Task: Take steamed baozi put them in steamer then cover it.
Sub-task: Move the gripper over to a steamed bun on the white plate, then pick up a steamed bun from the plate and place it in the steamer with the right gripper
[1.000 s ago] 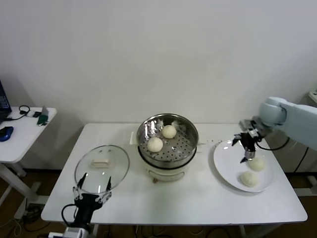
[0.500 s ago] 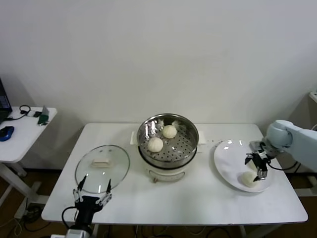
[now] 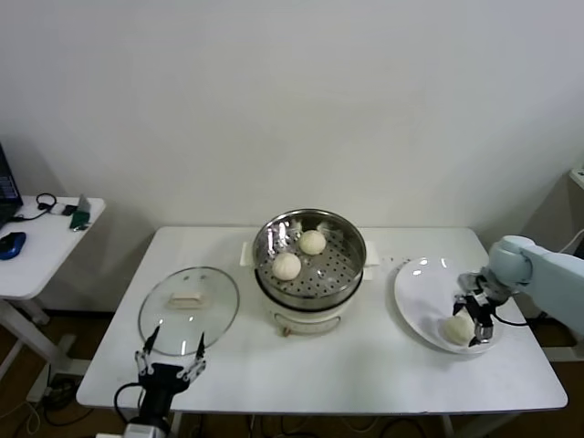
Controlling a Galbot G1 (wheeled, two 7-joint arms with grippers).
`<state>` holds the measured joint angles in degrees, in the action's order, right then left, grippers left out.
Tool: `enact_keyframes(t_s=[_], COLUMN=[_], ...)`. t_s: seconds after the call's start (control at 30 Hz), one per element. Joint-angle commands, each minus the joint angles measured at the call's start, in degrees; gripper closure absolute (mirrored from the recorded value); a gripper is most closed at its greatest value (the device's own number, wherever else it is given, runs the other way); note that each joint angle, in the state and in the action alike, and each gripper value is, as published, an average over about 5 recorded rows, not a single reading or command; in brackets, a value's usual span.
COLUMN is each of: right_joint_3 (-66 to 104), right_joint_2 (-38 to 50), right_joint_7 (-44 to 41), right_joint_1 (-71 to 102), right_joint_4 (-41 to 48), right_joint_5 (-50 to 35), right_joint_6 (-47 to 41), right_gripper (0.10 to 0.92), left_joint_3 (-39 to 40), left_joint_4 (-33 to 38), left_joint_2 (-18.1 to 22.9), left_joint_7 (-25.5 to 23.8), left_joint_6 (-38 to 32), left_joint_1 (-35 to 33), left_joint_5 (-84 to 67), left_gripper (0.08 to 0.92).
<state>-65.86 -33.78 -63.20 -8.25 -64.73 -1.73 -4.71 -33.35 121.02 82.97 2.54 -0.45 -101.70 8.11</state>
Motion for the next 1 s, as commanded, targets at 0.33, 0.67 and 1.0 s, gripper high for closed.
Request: enact_keyframes(t_s=[0.33,0.67,1.0], right_joint_3=[0.03,-1.26,-14.09], right_joint_2=[-2.17,-2.55,-6.61], right_joint_7=[-1.20,-1.46,-3.10], right_joint_1=[0.51,-1.30,-20.80], right_joint_4=[2.82,2.76,-0.30], right_joint_5=[1.55,1.13,-1.97], right_joint_6=[0.99,1.96,11.23], right_gripper=[0.292,0.324,0.338], left_joint_3=[0.14,0.16,0.37], left_joint_4=[0.01,0.12,0.21], left_joint_2=[0.36,0.39,0.24], left_joint_7=[0.02,0.02,0.19], left_joint_6=[-0.16,-0.16,-0.07], left_joint_1=[-0.29,-0.22,-0.20], left_joint_5=[0.46,0.50,0.48], left_gripper=[0.177,0.177,0.177])
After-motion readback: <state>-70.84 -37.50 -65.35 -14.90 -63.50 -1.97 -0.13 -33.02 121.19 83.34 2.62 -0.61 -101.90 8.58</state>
